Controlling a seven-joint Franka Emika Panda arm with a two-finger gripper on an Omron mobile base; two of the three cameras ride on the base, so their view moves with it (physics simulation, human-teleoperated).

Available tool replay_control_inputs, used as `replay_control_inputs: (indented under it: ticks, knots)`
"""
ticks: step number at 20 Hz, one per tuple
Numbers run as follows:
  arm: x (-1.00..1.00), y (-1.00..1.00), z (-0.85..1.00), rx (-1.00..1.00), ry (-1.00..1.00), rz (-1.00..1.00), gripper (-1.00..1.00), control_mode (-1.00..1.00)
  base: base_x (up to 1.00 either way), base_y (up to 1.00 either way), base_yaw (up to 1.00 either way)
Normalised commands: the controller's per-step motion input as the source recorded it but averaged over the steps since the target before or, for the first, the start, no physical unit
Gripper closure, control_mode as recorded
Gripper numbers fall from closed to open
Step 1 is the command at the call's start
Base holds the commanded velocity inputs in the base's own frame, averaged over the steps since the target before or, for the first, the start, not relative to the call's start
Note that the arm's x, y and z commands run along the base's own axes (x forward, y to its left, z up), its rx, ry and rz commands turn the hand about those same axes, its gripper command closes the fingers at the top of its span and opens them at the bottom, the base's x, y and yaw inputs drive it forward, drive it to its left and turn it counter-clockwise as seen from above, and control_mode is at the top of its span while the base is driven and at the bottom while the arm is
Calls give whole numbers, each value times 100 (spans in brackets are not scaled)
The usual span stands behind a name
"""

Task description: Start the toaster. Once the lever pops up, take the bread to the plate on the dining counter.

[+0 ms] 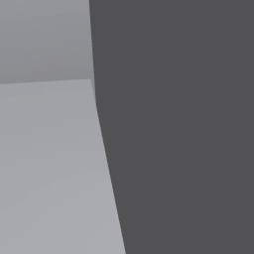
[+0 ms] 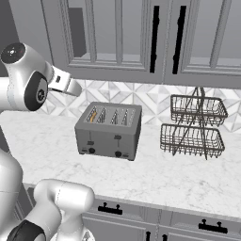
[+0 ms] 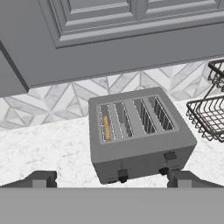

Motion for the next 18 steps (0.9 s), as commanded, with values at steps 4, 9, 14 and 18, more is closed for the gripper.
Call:
replay_control_inputs:
  ticks: [4,9,14,18]
  knots:
    - [0,0,0,0,0,0,-100,-100,0,0,0]
    - [0,0,0,0,0,0,-100,-100,0,0,0]
    - [0,0,0,0,0,0,-100,-100,0,0,0]
    - [0,0,0,0,0,0,-100,-100,0,0,0]
